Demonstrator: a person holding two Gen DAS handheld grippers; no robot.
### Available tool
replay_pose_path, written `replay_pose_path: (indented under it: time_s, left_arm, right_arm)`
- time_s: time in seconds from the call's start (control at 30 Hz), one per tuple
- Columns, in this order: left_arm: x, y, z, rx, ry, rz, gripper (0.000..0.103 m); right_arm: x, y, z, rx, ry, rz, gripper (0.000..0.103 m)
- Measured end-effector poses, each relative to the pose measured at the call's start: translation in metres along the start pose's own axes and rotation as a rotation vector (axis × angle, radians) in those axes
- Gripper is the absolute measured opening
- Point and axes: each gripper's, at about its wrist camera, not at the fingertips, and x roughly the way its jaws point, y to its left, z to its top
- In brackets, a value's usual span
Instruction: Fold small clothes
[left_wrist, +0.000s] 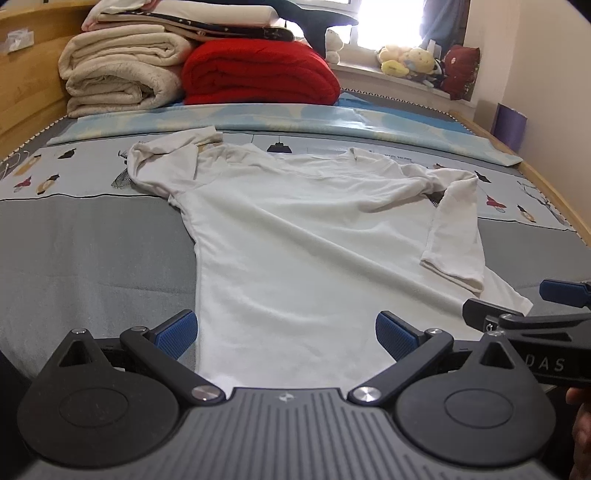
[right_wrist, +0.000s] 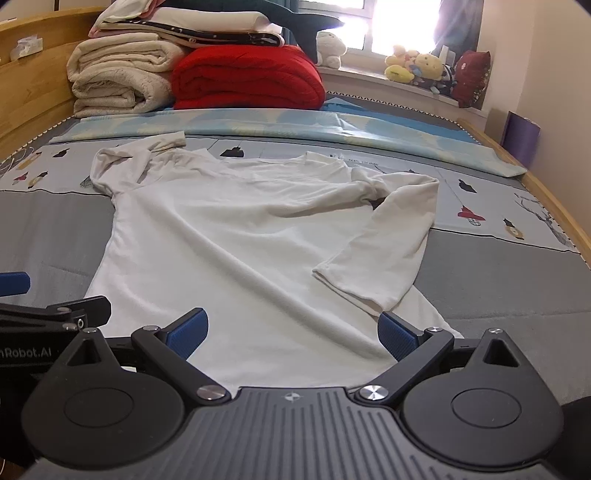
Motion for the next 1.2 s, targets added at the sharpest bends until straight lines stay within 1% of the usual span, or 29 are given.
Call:
replay_pose_path:
  time_s: [0.23, 1.2]
  left_arm:
    - [-0.0011, -0.0019, -0.0009, 0.012, -0.008, -0.01, 0.103]
    - [-0.0005, -0.0004, -0.0008, 0.011, -0.006, -0.01, 0.103]
  right_arm:
    - [0.0019, -0.0017, -0.0001, 0.011, 0.016, 0.008, 0.098]
    - [0.0001, 0.0002, -0.0011, 0.013, -0.001, 0.003, 0.098]
